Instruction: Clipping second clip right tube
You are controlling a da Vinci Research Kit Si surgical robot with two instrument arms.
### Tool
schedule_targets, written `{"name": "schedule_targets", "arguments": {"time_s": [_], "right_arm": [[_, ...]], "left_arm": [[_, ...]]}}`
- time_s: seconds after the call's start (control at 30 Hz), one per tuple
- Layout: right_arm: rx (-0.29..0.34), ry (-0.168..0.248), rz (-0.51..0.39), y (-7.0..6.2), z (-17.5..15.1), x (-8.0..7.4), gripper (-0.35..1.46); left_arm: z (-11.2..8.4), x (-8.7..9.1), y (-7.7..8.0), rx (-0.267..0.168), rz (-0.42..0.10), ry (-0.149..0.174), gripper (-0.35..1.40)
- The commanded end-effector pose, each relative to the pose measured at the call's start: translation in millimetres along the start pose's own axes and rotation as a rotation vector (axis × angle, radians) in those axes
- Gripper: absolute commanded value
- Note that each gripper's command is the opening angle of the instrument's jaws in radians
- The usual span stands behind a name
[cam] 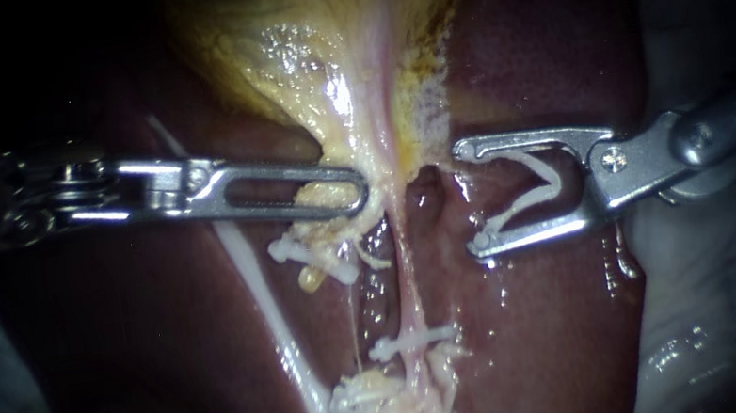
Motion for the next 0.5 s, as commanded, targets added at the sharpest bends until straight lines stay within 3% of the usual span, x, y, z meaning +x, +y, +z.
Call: {"name": "schedule_targets", "arguments": {"time_s": [0.03, 0.2, 0.4, 0.5], "right_arm": [[0.0, 0.0, 0.0, 0.0, 0.0, 0.0, 0.5], [0.0, 0.0, 0.0, 0.0, 0.0, 0.0, 0.5], [0.0, 0.0, -0.006, 0.0, 0.1, 0.0, 0.5], [-0.001, 0.0, 0.005, -0.1, 0.2, 0.0, 0.5]], "left_arm": [[-0.1, 0.0, 0.0, 0.0, 0.0, 0.0, -0.35], [-2.3, -0.3, -0.7, 0.012, -0.005, 0.013, -0.35], [-6.5, -1.6, -3.0, -0.003, -0.02, -0.01, -0.35], [-7.4, -1.9, -3.7, 0.0, -0.02, -0.016, -0.35]]}}
